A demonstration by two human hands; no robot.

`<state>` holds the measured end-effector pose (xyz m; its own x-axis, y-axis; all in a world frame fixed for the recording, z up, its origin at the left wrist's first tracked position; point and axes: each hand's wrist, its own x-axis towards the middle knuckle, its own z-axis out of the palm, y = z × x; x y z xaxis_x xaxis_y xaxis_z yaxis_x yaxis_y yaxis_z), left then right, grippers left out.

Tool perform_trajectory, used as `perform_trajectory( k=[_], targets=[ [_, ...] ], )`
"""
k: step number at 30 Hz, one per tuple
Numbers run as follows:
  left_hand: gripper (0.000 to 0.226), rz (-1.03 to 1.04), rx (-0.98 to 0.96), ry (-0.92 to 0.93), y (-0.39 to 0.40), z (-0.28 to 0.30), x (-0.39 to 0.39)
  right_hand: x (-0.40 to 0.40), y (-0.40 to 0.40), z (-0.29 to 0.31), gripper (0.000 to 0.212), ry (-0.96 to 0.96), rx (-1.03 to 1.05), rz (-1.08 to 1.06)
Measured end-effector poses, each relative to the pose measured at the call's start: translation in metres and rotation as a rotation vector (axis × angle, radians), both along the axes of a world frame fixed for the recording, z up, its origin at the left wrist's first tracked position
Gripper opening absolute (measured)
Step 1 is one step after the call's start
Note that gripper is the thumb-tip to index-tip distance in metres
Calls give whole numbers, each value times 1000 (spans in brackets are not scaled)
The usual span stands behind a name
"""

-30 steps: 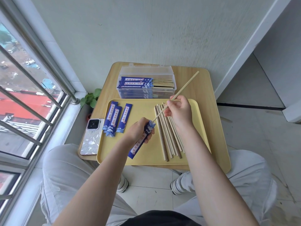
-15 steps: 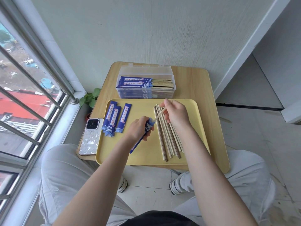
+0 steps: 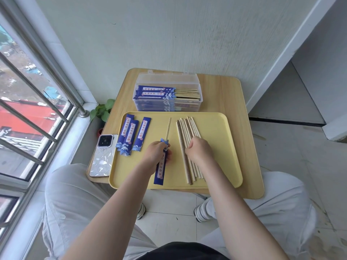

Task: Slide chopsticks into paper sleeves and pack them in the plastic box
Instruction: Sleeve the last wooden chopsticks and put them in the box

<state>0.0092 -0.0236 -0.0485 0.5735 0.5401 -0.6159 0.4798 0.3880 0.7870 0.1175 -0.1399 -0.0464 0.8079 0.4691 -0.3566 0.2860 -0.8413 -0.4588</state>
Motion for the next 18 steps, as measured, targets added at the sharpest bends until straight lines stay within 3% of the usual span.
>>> perform_trajectory(
  k=[5, 10, 18],
  targets=[
    [18, 74, -91, -72, -4, -12, -2, -8, 3, -4, 35, -35, 34, 26],
    [18, 63, -107, -80, -2, -11, -3, -5, 2, -9, 21, -123, 22, -95],
    [18, 68, -152, -84, 0, -10, -3, -5, 1, -9, 15, -89, 38, -78]
  ],
)
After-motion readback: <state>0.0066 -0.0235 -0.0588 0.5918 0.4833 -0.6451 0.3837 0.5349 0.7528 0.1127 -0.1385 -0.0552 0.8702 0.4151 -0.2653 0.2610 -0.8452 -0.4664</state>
